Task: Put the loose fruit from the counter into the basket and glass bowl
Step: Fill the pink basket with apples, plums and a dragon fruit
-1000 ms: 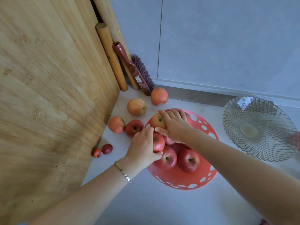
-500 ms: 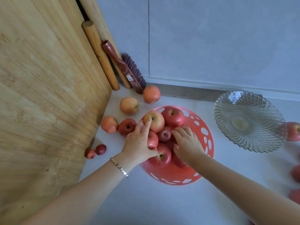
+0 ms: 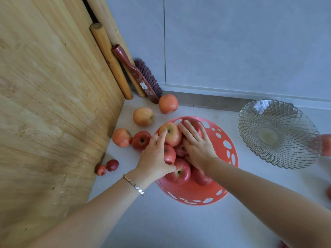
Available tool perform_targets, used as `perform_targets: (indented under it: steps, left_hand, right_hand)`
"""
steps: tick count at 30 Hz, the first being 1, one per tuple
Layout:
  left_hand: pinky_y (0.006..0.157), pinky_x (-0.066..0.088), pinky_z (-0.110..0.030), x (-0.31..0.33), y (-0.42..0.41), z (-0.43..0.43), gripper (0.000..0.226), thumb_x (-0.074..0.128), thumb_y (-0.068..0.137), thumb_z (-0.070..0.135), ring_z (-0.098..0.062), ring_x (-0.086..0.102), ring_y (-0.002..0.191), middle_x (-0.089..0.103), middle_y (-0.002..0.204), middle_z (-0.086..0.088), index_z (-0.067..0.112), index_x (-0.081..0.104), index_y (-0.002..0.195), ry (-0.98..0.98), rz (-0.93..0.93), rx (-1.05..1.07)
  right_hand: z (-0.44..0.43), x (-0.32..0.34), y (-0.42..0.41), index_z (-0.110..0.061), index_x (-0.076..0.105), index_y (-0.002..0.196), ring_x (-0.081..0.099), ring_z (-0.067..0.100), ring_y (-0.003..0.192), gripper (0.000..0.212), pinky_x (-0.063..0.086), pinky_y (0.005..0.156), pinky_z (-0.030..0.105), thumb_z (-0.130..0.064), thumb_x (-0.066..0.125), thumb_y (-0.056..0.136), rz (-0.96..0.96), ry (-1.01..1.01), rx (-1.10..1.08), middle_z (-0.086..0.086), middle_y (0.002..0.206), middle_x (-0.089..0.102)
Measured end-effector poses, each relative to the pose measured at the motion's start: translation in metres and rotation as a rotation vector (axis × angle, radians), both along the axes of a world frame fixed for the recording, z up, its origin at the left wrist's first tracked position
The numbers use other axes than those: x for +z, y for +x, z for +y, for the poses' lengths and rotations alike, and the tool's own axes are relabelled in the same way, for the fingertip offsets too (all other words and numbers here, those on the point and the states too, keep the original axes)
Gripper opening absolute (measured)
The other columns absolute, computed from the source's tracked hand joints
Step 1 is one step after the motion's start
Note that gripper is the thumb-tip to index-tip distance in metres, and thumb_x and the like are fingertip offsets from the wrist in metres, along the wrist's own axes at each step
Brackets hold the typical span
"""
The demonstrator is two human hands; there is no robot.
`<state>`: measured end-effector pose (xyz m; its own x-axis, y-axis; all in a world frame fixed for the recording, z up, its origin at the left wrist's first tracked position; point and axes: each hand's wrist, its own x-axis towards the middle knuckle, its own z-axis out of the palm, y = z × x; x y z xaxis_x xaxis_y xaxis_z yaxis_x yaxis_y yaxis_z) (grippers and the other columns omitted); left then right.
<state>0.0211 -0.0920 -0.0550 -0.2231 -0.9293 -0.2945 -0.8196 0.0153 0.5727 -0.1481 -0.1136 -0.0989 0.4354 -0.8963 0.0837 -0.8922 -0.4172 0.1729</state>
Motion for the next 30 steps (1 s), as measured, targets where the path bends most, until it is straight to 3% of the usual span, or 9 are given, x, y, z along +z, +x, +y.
perform_targets:
  steps: [3, 6, 10, 12, 15, 18, 22, 27, 30]
  left_hand:
    - [0.104, 0.039, -0.042, 0.000, -0.003, 0.001, 0.108, 0.075, 0.063, 0.022, -0.026, 0.027, 0.136, 0.015, 0.148, -0.005, 0.031, 0.006, 0.146, 0.021, 0.025, 0.011]
    - [0.106, 0.036, -0.043, 0.005, -0.009, -0.004, 0.106, 0.074, 0.065, 0.035, -0.032, 0.030, 0.133, 0.016, 0.145, -0.013, 0.039, 0.004, 0.144, 0.036, -0.077, -0.059]
    - [0.098, 0.043, -0.042, 0.008, -0.019, -0.017, 0.098, 0.065, 0.068, 0.060, -0.039, 0.051, 0.112, 0.035, 0.127, -0.015, 0.044, 0.004, 0.143, 0.025, -0.113, 0.082]
    - [0.095, 0.044, -0.043, 0.004, -0.023, -0.015, 0.102, 0.067, 0.067, 0.059, -0.037, 0.052, 0.108, 0.036, 0.123, -0.015, 0.040, 0.002, 0.144, -0.011, -0.152, 0.110]
    - [0.094, 0.042, -0.042, -0.003, -0.023, -0.011, 0.114, 0.073, 0.062, 0.053, -0.034, 0.048, 0.111, 0.034, 0.125, -0.016, 0.033, -0.002, 0.146, -0.069, -0.240, 0.054]
    - [0.096, 0.041, -0.040, -0.010, -0.018, -0.011, 0.112, 0.076, 0.062, 0.045, -0.033, 0.044, 0.117, 0.032, 0.128, -0.015, 0.032, 0.003, 0.146, -0.078, -0.185, 0.035]
    - [0.099, 0.040, -0.042, -0.016, -0.019, -0.009, 0.109, 0.075, 0.063, 0.043, -0.032, 0.040, 0.122, 0.030, 0.130, -0.014, 0.031, 0.004, 0.146, -0.104, -0.181, 0.050]
    - [0.099, 0.039, -0.044, -0.019, -0.023, -0.009, 0.106, 0.073, 0.066, 0.043, -0.031, 0.040, 0.122, 0.029, 0.130, -0.013, 0.030, 0.003, 0.146, -0.130, -0.210, 0.070]
    - [0.101, 0.037, -0.045, -0.020, -0.020, -0.009, 0.108, 0.074, 0.066, 0.043, -0.030, 0.035, 0.126, 0.026, 0.131, -0.013, 0.032, 0.001, 0.146, -0.115, -0.183, 0.063]
  right_hand:
    - [-0.001, 0.003, 0.000, -0.010, 0.074, 0.091, 0.050, 0.028, 0.128, 0.046, 0.020, 0.107, 0.049, -0.030, 0.082, 0.050, 0.031, 0.020, -0.011, 0.011, 0.133, 0.057]
    - [-0.002, -0.001, 0.003, -0.007, 0.068, 0.109, 0.046, 0.027, 0.129, 0.057, 0.008, 0.112, 0.048, -0.033, 0.077, 0.059, 0.026, -0.027, -0.049, 0.009, 0.135, 0.056]
    - [-0.005, 0.002, 0.005, -0.011, 0.073, 0.095, 0.056, 0.027, 0.122, 0.046, 0.021, 0.107, 0.049, -0.037, 0.075, 0.057, 0.031, -0.009, -0.010, 0.006, 0.126, 0.063]
    - [-0.006, 0.006, 0.006, -0.013, 0.075, 0.089, 0.060, 0.027, 0.116, 0.048, 0.028, 0.104, 0.050, -0.040, 0.077, 0.049, 0.048, 0.025, 0.027, 0.006, 0.121, 0.065]
    - [-0.009, 0.015, 0.002, -0.015, 0.077, 0.083, 0.061, 0.026, 0.113, 0.068, 0.045, 0.098, 0.050, -0.057, 0.078, 0.029, 0.151, 0.142, 0.081, 0.008, 0.117, 0.066]
    - [-0.018, 0.017, -0.004, -0.014, 0.077, 0.081, 0.057, 0.029, 0.116, 0.085, 0.044, 0.100, 0.050, -0.074, 0.069, 0.021, 0.232, 0.203, 0.132, 0.012, 0.119, 0.064]
    - [-0.018, 0.020, -0.003, -0.014, 0.077, 0.082, 0.057, 0.031, 0.118, 0.080, 0.042, 0.102, 0.050, -0.069, 0.073, 0.023, 0.231, 0.236, 0.135, 0.016, 0.123, 0.062]
    - [-0.002, 0.028, 0.003, -0.017, 0.076, 0.084, 0.050, 0.032, 0.127, 0.047, 0.036, 0.106, 0.049, -0.042, 0.079, 0.044, -0.037, 0.219, 0.018, 0.014, 0.132, 0.057]
    - [0.024, 0.034, 0.004, -0.016, 0.068, 0.106, 0.038, 0.031, 0.129, 0.038, 0.029, 0.112, 0.042, -0.035, 0.055, 0.075, -0.412, 0.334, -0.197, 0.009, 0.133, 0.049]
